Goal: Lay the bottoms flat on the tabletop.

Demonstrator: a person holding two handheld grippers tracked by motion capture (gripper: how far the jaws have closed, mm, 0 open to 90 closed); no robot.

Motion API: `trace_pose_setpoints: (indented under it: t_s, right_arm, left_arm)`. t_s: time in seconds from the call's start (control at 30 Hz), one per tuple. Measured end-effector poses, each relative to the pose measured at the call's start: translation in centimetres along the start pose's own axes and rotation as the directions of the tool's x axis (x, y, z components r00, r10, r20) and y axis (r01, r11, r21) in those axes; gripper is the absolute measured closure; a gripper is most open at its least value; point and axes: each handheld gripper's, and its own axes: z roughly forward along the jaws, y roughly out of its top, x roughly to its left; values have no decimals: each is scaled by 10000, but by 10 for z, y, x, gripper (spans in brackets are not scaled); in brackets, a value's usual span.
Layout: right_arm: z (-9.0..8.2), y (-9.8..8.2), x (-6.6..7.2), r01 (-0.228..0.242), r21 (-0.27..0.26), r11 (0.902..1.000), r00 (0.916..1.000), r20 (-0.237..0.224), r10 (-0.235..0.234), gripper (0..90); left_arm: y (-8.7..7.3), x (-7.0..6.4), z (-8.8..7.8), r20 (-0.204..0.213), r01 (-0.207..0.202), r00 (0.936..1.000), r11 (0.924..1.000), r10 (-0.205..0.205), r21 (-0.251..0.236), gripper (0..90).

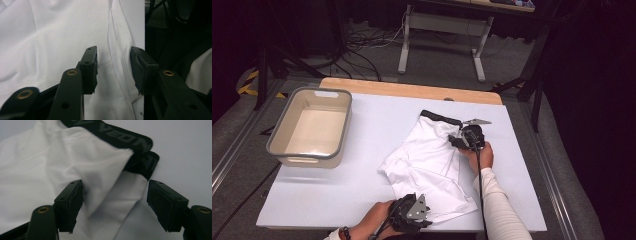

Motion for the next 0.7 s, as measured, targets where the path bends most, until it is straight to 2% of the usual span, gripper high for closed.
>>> trace_pose_setpoints:
  t_s: [0.07, 0.1, 0.13, 0.2, 0.27, 0.33, 0.4, 0.47, 0.53, 0.63, 0.7]
  right_arm:
    - [6, 2, -6, -282, 201, 9994, 9996, 83, 280, 284]
    - [7, 3, -7, -382, 132, 9992, 9993, 0, 382, 295]
    - [8, 5, -7, -273, 202, 9994, 9996, 3, 273, 315]
    - [8, 6, -6, -132, 192, 9997, 9999, -56, 133, 432]
    - [7, 7, -6, 149, 170, 9997, 9991, -399, -142, 625]
    - [8, 8, -7, 250, 151, 9996, 9986, -474, -243, 754]
    - [9, 12, -9, 303, 249, 9992, 9981, -548, -289, 828]
    - [11, 15, -11, 421, 259, 9988, 9975, -576, -406, 859]
    - [13, 19, -12, 685, 204, 9974, 9972, -320, -678, 866]
    - [18, 28, -14, 819, 170, 9965, 9966, -10, -819, 870]
    - [21, 34, -15, 1023, 132, 9947, 9943, 297, -1026, 870]
  left_arm:
    - [0, -1, 0, -29, -69, 10000, 10000, 69, 32, 621]
    - [-1, 0, -1, 50, -194, 9998, 9998, 194, 28, 637]
    - [-1, 0, -1, 127, -269, 9996, 9996, 268, 44, 677]
    - [-1, 2, -2, 257, -278, 9993, 9996, 276, 54, 730]
    - [-1, 4, -3, 384, -305, 9988, 9995, 300, 120, 829]
    - [-2, 8, -5, 662, -343, 9973, 9993, 332, 156, 848]
    - [-2, 10, -7, 808, -442, 9958, 9987, 422, 238, 853]
    - [-3, 11, -11, 933, -669, 9937, 9969, 627, 424, 854]
    - [-6, 11, -15, 1066, -793, 9916, 9956, 736, 502, 853]
    - [-10, 13, -20, 1240, -791, 9897, 9954, 718, 548, 853]
    - [-11, 13, -22, 1333, -982, 9871, 9930, 889, 649, 853]
